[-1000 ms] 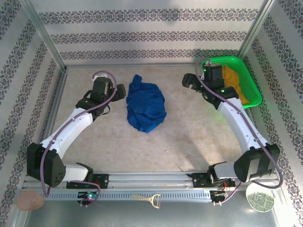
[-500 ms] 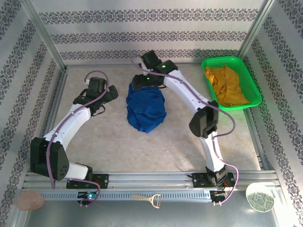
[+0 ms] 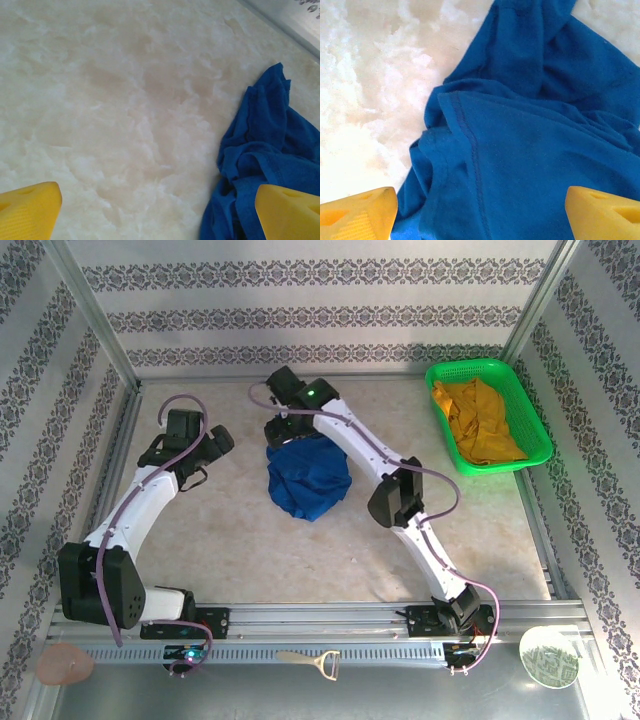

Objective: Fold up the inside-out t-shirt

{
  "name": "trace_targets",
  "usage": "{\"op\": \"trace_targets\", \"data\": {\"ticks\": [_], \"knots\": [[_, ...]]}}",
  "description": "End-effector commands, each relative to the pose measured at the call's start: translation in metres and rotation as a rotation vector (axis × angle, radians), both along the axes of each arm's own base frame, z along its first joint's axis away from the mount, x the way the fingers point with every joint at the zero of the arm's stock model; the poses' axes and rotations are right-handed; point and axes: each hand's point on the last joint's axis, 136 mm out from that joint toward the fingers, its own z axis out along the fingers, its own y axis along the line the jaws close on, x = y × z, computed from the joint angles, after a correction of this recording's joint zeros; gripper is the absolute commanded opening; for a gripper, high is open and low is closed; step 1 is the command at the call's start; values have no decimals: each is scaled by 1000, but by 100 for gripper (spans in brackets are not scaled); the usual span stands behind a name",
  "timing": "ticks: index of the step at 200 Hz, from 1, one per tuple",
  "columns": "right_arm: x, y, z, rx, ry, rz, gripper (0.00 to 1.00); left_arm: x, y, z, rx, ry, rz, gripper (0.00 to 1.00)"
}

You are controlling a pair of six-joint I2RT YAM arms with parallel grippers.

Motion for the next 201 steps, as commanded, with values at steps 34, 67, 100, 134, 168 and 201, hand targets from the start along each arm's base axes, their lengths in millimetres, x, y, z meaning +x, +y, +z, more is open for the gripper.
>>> {"op": "trace_targets", "data": {"ticks": [34,67,100,134,168,201], "knots": [[32,15,-41,-131,-172,-44,85,-14,-5,-5,-70,52,3,99],[47,3,-52,-202,-213,-52,63,-17,-5,3,-62,51,-14,99],[64,-18,-44,-209,-233,-96,27,-19,-5,6,-52,52,-23,99],[76,-42,21,-120,-285,-139,0,-16,-7,8,-63,32,-34,99],[67,-82,169,192,-390,-201,0,2,-17,26,-50,-56,-126,99],[26,-135,293,552,-432,-238,0,20,-26,46,-51,-118,-190,99]]}}
